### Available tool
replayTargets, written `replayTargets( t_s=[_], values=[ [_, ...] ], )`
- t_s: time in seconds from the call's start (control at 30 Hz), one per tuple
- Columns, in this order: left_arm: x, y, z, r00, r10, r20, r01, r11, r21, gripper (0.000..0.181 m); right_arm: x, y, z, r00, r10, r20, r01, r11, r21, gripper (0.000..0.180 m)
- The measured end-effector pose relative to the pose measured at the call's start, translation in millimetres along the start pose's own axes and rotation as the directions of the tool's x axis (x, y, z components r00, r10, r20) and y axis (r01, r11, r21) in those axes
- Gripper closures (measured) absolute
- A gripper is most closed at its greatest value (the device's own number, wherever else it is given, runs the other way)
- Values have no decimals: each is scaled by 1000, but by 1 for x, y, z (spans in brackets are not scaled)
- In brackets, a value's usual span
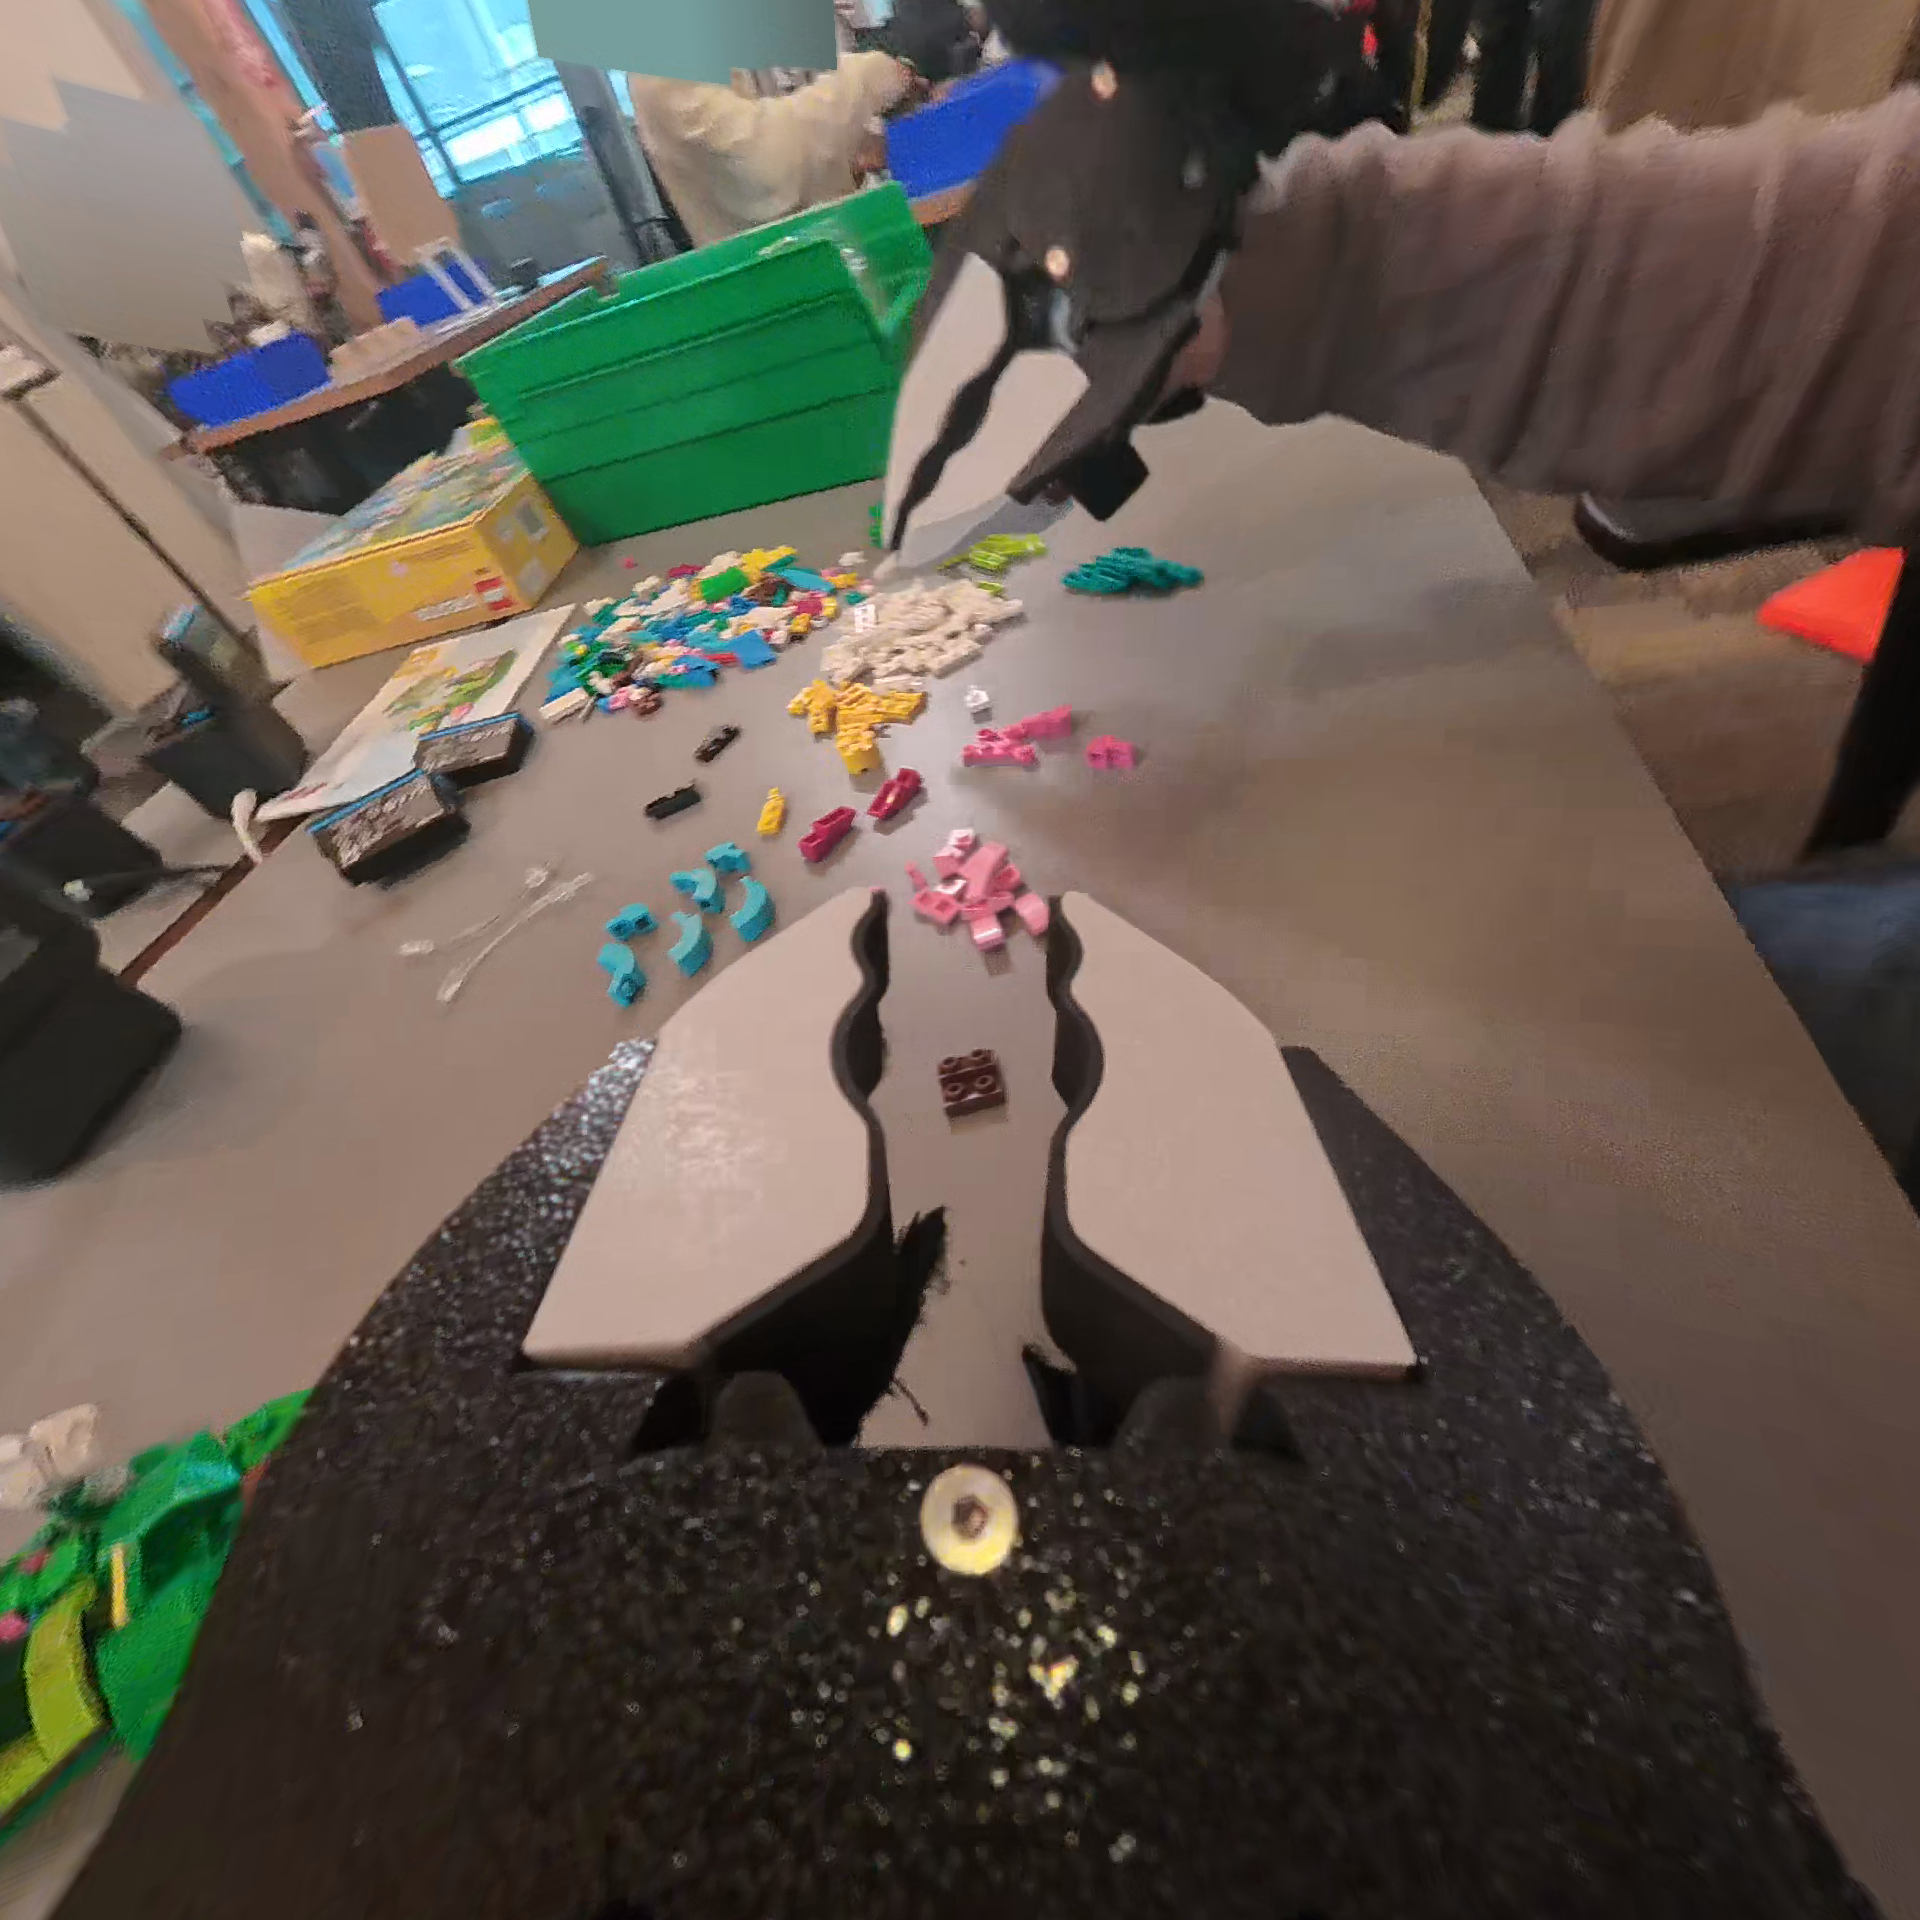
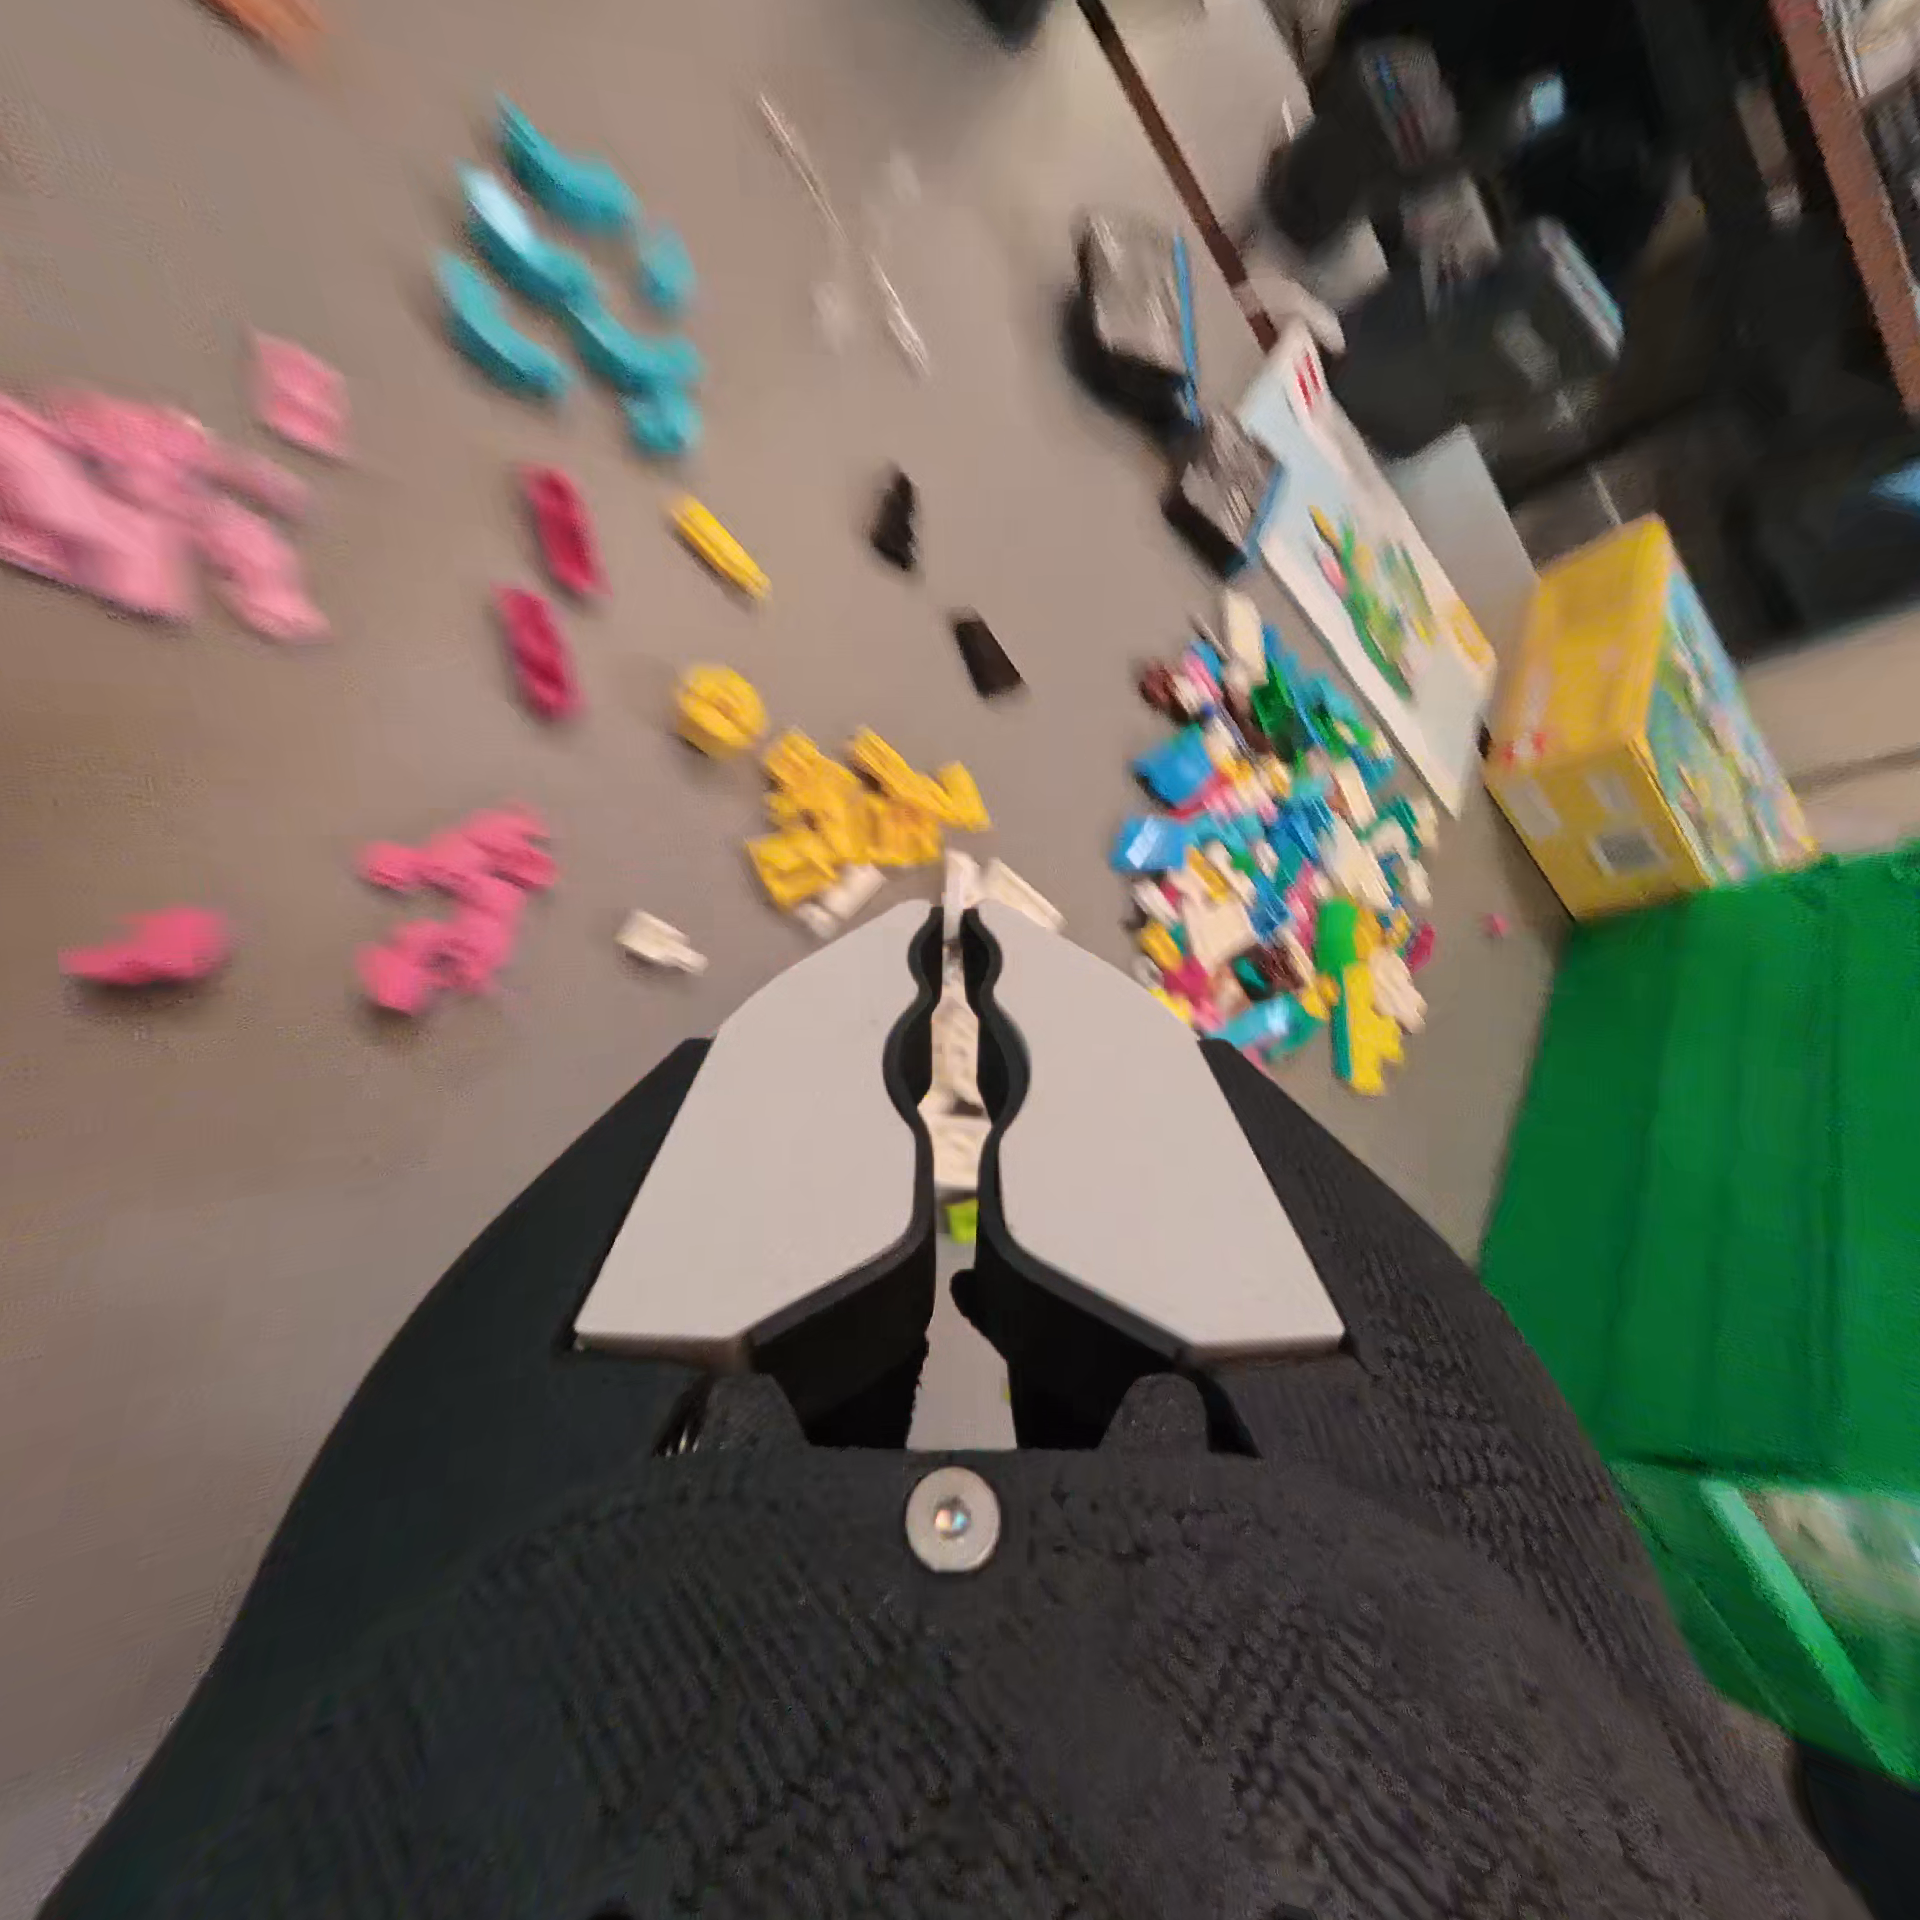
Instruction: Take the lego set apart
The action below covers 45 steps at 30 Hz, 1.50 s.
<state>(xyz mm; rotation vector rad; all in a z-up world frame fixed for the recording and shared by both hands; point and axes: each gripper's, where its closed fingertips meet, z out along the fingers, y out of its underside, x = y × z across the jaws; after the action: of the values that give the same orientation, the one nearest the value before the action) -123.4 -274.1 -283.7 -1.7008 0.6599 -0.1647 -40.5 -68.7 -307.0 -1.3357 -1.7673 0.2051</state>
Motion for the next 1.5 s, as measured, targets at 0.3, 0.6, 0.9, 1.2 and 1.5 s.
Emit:
replayTargets(
  t_s=[0.3, 0.6, 0.9, 1.2, 1.5],
  values=[
    [-60, 10, -25, 951, -135, 278, 137, 990, 11, 130, 20, 39, 26, 1000, 16, 15, -13, 990, -144, 160],
    [-147, 35, -112, 785, -152, 600, 239, 969, -67, 127, 2, -72, -6, 971, 228, 65, -237, 921, 308, 153],
    [-147, 79, -130, 771, -325, 548, 465, 875, -135, 108, -77, -180, 24, 855, 265, 447, -450, 808, 381, 158],
    [-164, 98, -144, 749, -113, 652, 358, 898, -256, 115, -108, -285, 128, 610, 343, 714, -582, 805, 111, 153],
    [-213, 102, -265, 406, -254, 878, 461, 886, 43, 119, -117, -301, 185, 598, 381, 705, -524, 852, -16, 147]
  ],
)
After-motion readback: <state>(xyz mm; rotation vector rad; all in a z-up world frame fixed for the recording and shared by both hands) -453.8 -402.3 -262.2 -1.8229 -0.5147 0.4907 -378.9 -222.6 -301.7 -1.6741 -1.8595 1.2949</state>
